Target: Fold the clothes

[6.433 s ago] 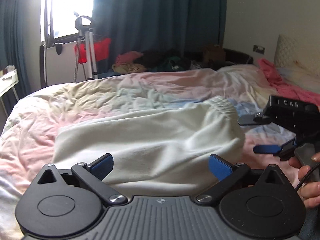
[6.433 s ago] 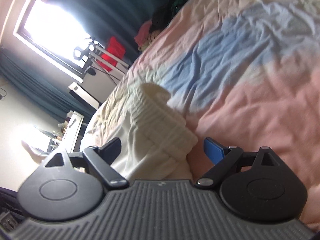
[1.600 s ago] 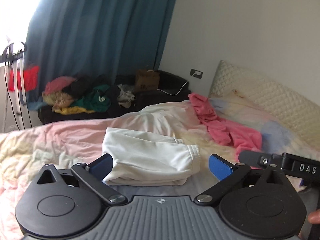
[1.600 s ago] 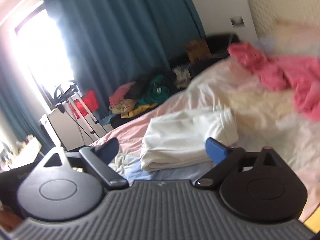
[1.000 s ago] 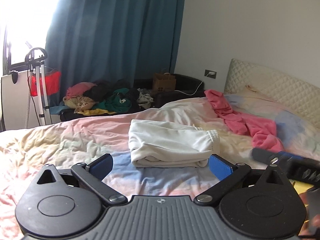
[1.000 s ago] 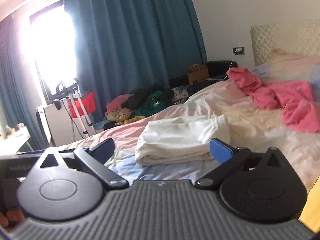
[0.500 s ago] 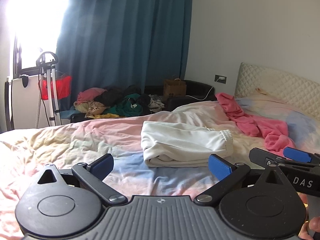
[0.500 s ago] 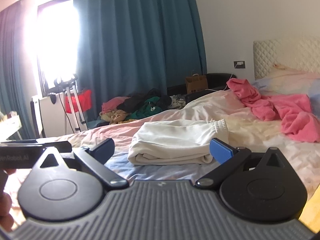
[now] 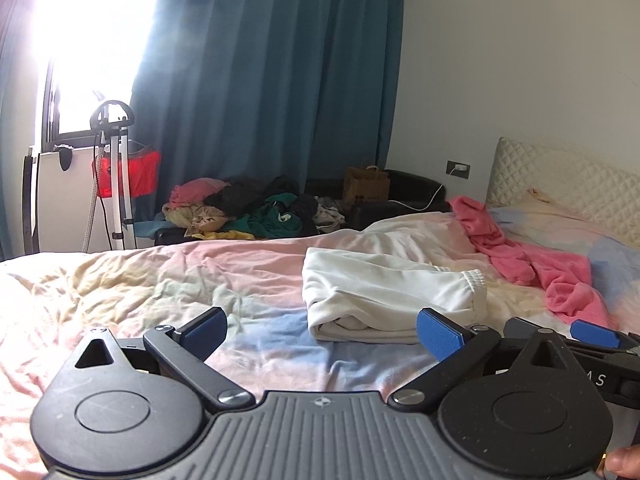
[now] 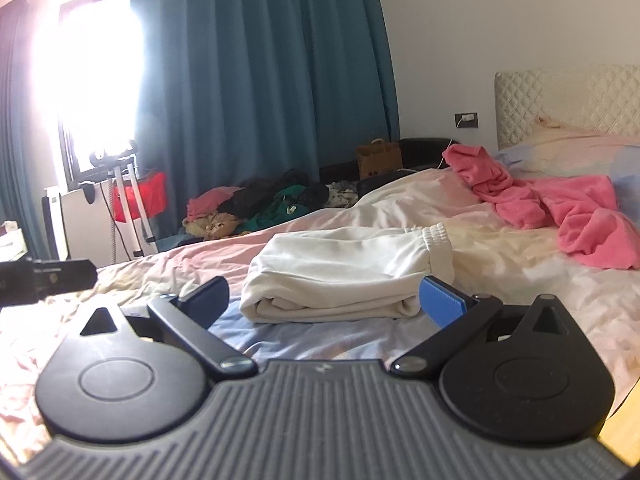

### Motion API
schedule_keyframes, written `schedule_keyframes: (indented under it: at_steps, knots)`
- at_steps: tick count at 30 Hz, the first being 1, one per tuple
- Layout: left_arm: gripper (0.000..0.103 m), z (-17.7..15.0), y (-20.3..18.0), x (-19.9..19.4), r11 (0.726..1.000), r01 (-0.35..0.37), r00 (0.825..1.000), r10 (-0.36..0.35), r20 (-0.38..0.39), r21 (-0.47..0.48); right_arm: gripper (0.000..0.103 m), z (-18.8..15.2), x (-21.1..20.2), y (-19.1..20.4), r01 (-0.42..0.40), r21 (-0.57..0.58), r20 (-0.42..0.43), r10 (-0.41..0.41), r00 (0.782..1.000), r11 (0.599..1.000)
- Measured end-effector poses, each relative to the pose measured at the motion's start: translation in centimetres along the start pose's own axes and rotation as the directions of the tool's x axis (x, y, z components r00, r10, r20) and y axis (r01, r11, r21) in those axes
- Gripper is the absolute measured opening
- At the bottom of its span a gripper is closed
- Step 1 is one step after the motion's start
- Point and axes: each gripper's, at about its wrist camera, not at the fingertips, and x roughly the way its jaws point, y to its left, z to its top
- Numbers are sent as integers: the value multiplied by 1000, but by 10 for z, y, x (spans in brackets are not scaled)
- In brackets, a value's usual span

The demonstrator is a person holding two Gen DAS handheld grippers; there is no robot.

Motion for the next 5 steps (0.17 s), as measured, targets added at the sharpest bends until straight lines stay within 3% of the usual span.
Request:
schedule_keyframes:
  at_steps: [5]
  knots:
    - [103,-4,-5,3,999,-31,1000,31,-6,22,103,-2,3,8,3,-43,-16,-4,1000,999]
